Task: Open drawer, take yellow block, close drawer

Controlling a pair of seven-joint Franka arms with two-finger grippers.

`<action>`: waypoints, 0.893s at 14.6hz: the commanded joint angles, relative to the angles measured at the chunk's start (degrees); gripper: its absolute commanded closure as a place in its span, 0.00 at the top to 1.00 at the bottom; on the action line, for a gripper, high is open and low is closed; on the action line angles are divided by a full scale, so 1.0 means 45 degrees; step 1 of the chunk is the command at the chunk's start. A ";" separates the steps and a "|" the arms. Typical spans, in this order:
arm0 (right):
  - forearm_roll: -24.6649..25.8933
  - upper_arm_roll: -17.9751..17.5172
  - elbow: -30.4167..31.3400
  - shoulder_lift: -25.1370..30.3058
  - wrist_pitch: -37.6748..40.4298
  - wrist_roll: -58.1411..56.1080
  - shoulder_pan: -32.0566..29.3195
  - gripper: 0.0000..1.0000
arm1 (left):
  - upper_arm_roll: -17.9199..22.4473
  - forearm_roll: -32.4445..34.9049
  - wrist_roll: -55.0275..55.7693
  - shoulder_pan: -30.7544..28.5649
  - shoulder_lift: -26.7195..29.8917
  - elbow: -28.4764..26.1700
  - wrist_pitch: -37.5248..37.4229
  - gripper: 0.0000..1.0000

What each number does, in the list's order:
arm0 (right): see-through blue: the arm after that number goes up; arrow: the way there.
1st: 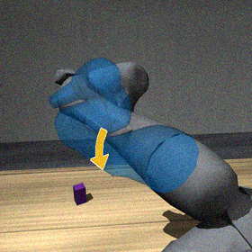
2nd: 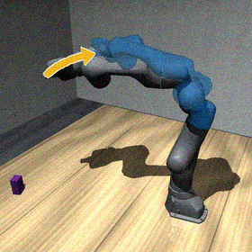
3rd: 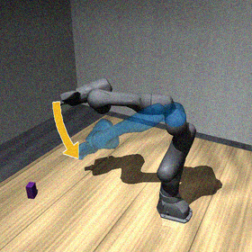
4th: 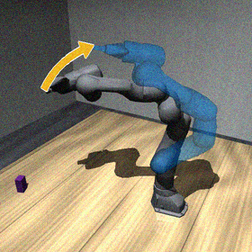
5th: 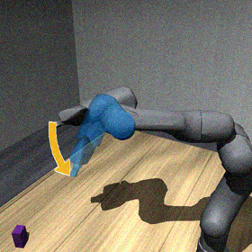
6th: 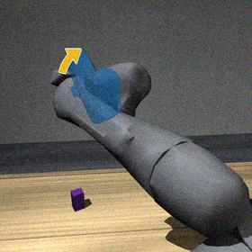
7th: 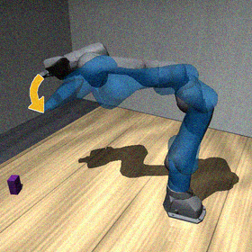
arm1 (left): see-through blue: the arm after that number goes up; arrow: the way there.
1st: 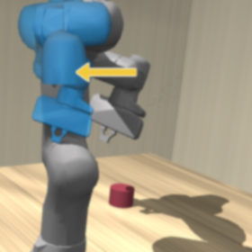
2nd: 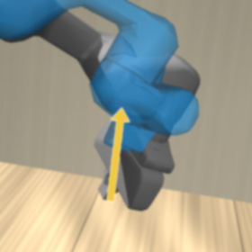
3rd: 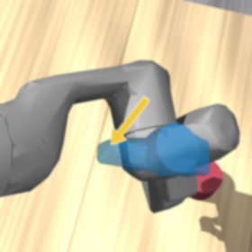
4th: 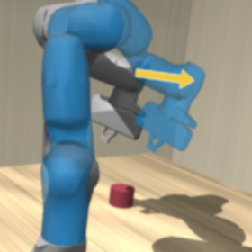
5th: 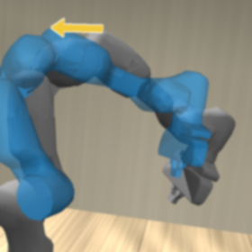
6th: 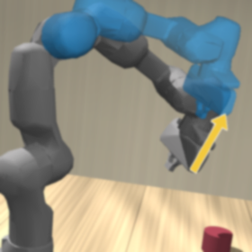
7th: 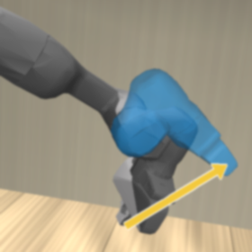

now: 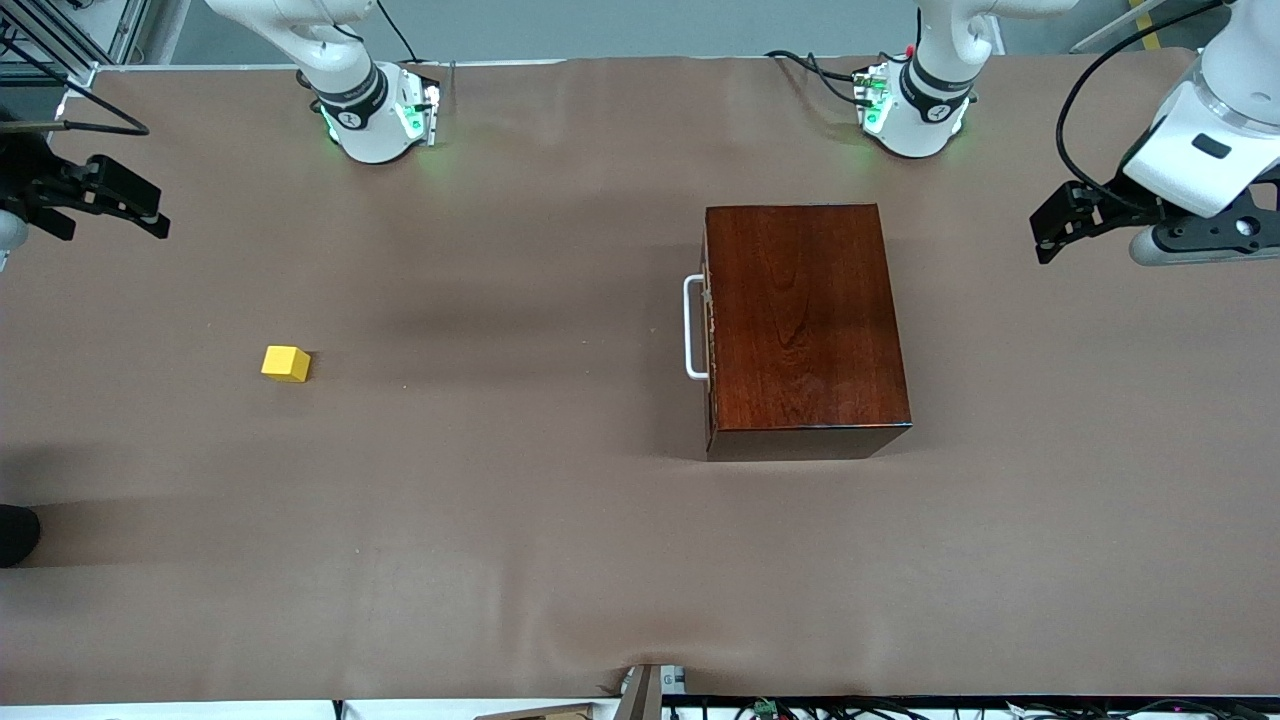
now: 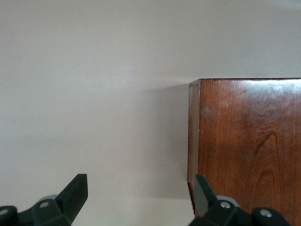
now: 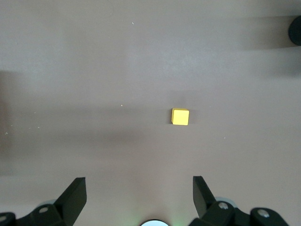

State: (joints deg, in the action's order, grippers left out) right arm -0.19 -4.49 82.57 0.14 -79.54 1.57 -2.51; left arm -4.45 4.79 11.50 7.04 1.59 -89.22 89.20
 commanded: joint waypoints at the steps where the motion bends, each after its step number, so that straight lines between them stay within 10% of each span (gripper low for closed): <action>1: -0.0133 -0.0096 -0.0244 -0.0090 0.0118 -0.0134 -0.0282 1.00 | -0.1193 -0.0165 -0.0289 -0.1383 0.0467 -0.0406 -0.0213 1.00; 13: -0.0133 -0.0057 -0.0166 -0.0070 0.0313 -0.0056 -0.0595 1.00 | -0.1570 -0.1259 -0.1635 -0.2502 0.0585 -0.0252 -0.0252 1.00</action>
State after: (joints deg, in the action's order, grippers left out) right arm -0.20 -4.35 82.57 0.02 -79.06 1.57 -4.26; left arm -11.12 -0.07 7.58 -3.13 3.30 -90.18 88.42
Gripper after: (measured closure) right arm 0.000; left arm 0.000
